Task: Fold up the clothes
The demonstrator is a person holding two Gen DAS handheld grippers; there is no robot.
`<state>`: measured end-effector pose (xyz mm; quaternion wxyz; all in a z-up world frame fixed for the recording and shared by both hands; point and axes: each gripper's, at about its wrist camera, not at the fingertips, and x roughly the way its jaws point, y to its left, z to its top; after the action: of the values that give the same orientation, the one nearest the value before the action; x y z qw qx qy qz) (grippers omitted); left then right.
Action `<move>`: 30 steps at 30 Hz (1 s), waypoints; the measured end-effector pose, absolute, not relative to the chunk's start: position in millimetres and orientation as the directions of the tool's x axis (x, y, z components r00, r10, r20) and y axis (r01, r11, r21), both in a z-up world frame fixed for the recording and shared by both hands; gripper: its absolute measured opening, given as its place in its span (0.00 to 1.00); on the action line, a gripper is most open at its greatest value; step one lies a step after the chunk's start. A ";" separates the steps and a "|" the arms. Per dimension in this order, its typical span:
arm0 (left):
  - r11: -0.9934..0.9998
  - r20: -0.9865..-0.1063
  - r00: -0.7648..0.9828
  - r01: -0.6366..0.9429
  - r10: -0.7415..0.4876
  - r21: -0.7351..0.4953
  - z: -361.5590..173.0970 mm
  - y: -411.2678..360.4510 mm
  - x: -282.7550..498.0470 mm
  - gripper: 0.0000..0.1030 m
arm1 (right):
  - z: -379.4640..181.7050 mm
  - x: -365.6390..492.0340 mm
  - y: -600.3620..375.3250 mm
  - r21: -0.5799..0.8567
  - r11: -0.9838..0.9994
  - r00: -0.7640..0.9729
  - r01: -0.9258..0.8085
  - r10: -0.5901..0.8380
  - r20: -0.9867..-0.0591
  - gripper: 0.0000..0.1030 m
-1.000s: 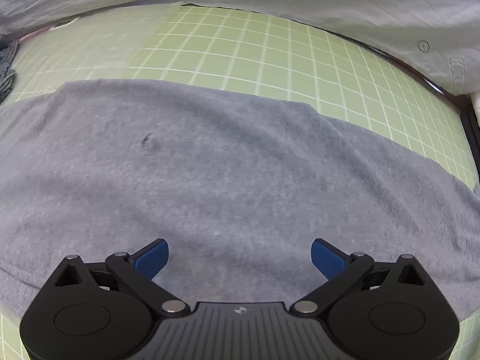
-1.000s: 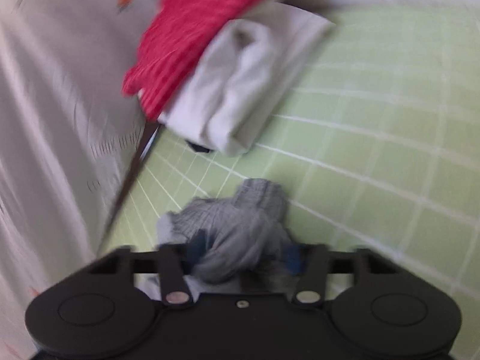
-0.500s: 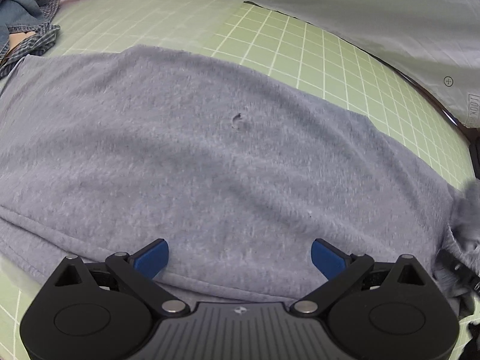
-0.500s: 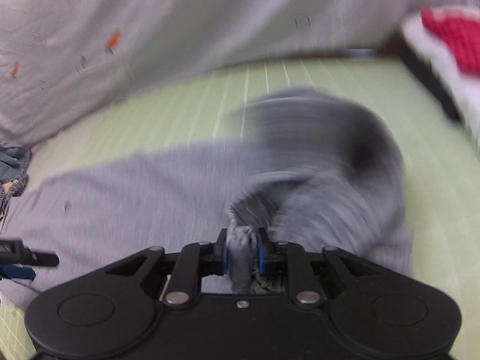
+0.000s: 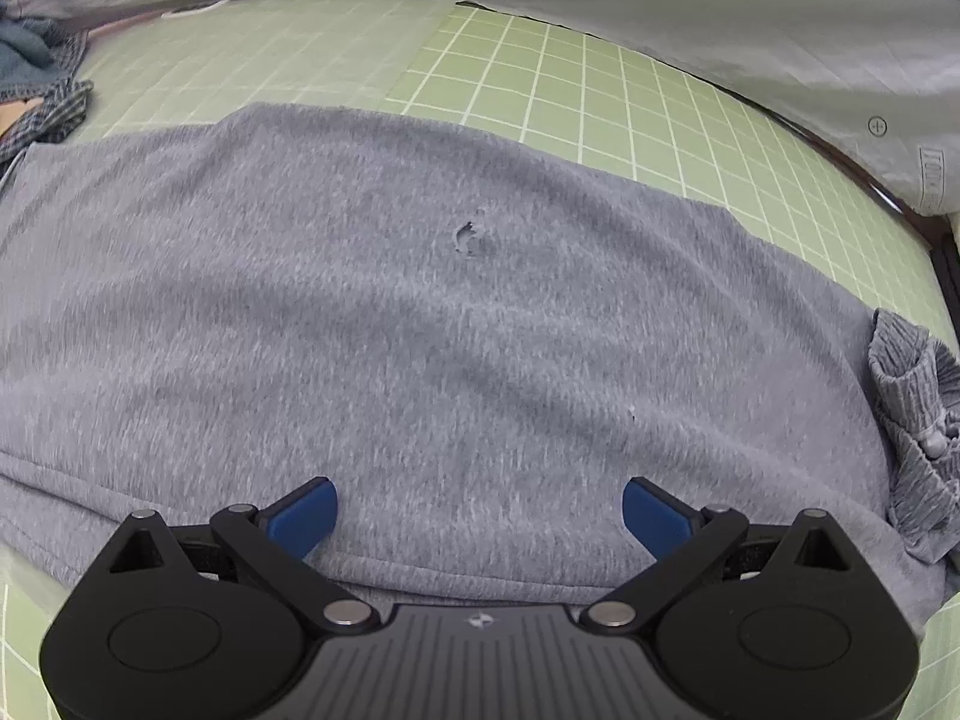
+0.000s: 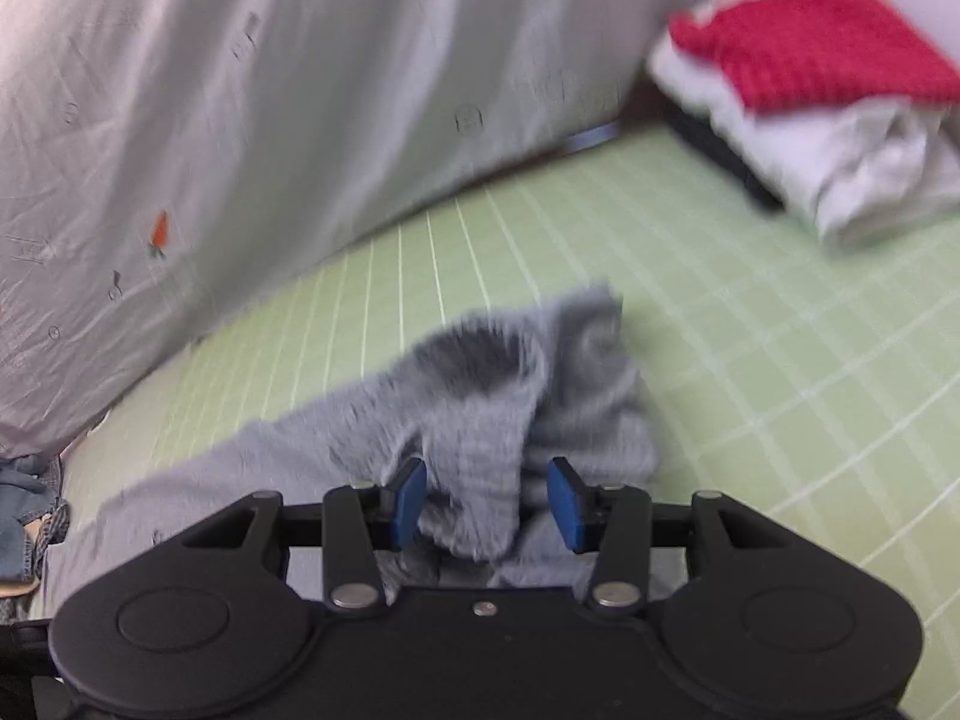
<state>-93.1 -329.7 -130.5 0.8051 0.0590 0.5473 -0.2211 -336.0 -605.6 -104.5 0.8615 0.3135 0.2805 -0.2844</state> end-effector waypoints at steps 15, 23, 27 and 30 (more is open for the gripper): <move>0.905 -0.912 0.306 0.404 -0.273 -0.135 -132.6 -329.7 -88.9 1.00 | -118.3 -243.0 -620.3 0.478 0.706 0.742 0.523 -0.101 -0.663 0.21; 0.912 -0.919 0.308 0.393 -0.248 -0.115 -133.9 -331.8 -87.3 1.00 | -81.9 -305.6 -601.9 0.334 0.812 0.795 0.478 -0.238 -0.558 0.33; 0.908 -0.926 0.312 0.414 -0.214 -0.070 -135.6 -336.5 -89.4 1.00 | -84.3 -314.1 -607.2 0.213 0.833 0.731 0.511 -0.291 -0.618 0.26; 0.900 -0.929 0.316 0.434 -0.191 -0.037 -137.0 -339.1 -91.3 1.00 | -95.0 -298.9 -612.3 0.160 0.855 0.693 0.493 -0.275 -0.666 0.26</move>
<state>-91.3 -339.1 -137.0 0.8037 0.1101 0.5515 -0.1943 -298.9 -612.3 -95.0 0.9051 0.1656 0.3290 -0.2124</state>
